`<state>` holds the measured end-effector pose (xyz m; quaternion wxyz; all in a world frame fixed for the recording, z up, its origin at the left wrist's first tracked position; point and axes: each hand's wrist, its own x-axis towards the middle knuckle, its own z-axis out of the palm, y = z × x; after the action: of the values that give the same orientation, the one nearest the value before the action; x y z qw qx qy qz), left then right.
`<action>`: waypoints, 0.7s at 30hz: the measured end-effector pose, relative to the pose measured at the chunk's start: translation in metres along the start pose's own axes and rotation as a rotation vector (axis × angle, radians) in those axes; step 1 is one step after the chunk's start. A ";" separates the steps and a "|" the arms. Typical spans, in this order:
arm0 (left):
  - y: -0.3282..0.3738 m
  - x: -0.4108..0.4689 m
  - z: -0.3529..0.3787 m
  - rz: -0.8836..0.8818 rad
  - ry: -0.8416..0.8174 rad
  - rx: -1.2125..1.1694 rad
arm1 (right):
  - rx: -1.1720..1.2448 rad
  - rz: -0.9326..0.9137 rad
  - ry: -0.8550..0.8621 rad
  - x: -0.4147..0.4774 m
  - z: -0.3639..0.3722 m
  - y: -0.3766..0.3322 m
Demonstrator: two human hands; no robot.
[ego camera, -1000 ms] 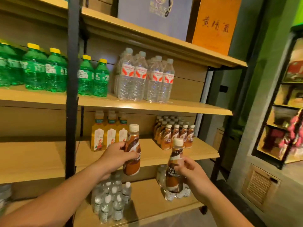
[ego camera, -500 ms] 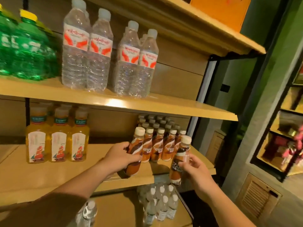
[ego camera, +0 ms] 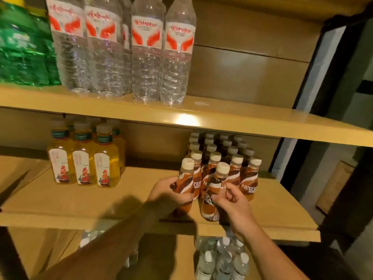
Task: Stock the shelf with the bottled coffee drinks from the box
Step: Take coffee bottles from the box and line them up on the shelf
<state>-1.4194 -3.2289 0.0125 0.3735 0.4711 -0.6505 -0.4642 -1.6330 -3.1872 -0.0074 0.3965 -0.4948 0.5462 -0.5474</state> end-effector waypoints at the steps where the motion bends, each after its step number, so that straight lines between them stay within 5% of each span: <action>1: -0.002 -0.001 0.000 0.031 -0.020 -0.032 | -0.022 -0.009 -0.014 0.001 -0.002 0.001; 8: -0.021 -0.007 0.017 0.066 0.134 -0.281 | -0.125 -0.078 -0.060 -0.008 -0.013 -0.001; 14: -0.039 -0.018 0.034 0.176 0.282 0.142 | -0.254 -0.123 0.027 -0.011 -0.003 0.009; 21: -0.043 -0.013 0.029 0.179 0.265 0.135 | -0.195 -0.152 -0.007 -0.003 -0.009 0.012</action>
<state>-1.4308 -3.2149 -0.0379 0.4632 0.4924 -0.6645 -0.3185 -1.6424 -3.1830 -0.0190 0.3056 -0.5729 0.5563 -0.5185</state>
